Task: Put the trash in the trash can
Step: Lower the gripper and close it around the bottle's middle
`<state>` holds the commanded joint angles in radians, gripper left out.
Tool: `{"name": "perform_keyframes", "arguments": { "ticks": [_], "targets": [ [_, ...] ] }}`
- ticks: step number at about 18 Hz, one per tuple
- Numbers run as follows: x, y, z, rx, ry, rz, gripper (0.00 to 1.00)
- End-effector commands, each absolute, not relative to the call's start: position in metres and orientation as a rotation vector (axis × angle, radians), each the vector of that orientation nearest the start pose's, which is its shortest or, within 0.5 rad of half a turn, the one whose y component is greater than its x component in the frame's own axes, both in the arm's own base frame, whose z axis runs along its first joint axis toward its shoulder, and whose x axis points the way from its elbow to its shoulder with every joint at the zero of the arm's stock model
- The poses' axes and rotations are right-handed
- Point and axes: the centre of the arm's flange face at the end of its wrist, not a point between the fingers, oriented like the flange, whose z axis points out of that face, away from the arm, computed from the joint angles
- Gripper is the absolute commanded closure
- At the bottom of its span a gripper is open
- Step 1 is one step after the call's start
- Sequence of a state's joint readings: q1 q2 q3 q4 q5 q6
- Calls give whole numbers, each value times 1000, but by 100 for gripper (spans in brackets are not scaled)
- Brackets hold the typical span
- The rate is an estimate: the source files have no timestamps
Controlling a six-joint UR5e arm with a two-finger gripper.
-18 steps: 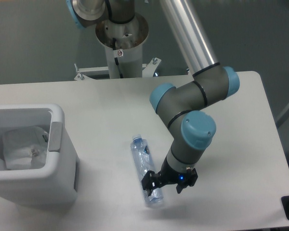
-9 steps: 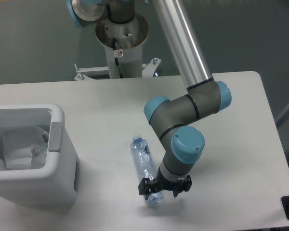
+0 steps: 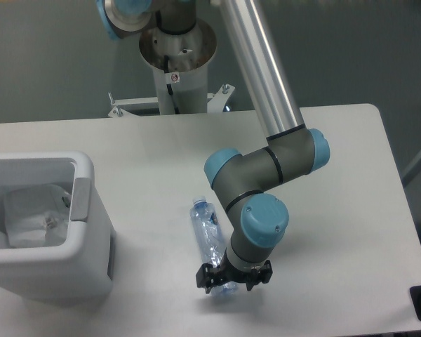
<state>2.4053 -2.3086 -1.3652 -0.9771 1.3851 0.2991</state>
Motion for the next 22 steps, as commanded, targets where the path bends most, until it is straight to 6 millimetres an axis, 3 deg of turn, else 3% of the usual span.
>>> {"name": "perform_keyframes", "arguments": {
  "ticks": [6,10,15,22],
  "targets": [
    [-435,603,184,-2887,-786,-183,3],
    [-434,603,185,-2887,-784,-182,19],
    [-434,603,187,-2886,-776,-178,25],
    [-432,603,187,-2890,-765,-179,28]
  ]
}}
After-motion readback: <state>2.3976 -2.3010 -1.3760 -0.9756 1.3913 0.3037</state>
